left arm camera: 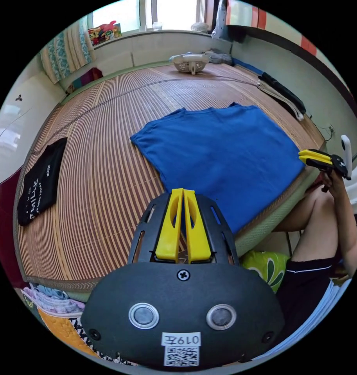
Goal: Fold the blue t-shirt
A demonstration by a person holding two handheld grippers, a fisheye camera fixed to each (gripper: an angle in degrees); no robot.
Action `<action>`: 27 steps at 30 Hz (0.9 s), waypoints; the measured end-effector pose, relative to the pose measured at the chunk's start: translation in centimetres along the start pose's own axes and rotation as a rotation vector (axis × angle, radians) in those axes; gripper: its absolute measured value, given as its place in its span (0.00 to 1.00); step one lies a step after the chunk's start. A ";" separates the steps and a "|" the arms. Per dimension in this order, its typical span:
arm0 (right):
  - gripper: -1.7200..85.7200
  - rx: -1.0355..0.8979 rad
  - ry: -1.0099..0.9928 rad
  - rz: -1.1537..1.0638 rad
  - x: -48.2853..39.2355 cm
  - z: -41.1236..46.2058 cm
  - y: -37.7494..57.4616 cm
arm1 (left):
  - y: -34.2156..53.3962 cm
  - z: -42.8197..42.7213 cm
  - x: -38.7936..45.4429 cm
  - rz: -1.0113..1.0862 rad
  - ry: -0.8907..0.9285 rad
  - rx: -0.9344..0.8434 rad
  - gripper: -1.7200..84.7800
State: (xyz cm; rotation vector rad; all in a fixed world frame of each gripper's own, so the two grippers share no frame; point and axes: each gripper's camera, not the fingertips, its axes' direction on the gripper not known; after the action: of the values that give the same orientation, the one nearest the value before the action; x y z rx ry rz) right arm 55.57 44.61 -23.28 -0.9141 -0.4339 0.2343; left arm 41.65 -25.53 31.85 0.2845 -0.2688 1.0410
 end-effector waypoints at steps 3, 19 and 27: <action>0.10 -0.031 0.036 -0.020 -0.1 2.3 2.0 | 0.6 2.0 0.0 0.030 -0.039 -0.029 0.03; 0.09 0.008 0.149 -0.117 -0.6 7.6 13.4 | 13.4 5.1 0.7 0.003 0.046 0.106 0.03; 0.08 -0.020 0.130 -0.081 1.2 11.8 17.2 | 17.8 11.6 0.5 -0.002 0.012 0.005 0.03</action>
State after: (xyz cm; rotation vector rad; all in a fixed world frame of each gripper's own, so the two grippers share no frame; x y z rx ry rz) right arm 51.02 63.65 -30.48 -0.9235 -0.3528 0.0965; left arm 25.42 -20.77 44.66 0.2830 -0.2549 1.0410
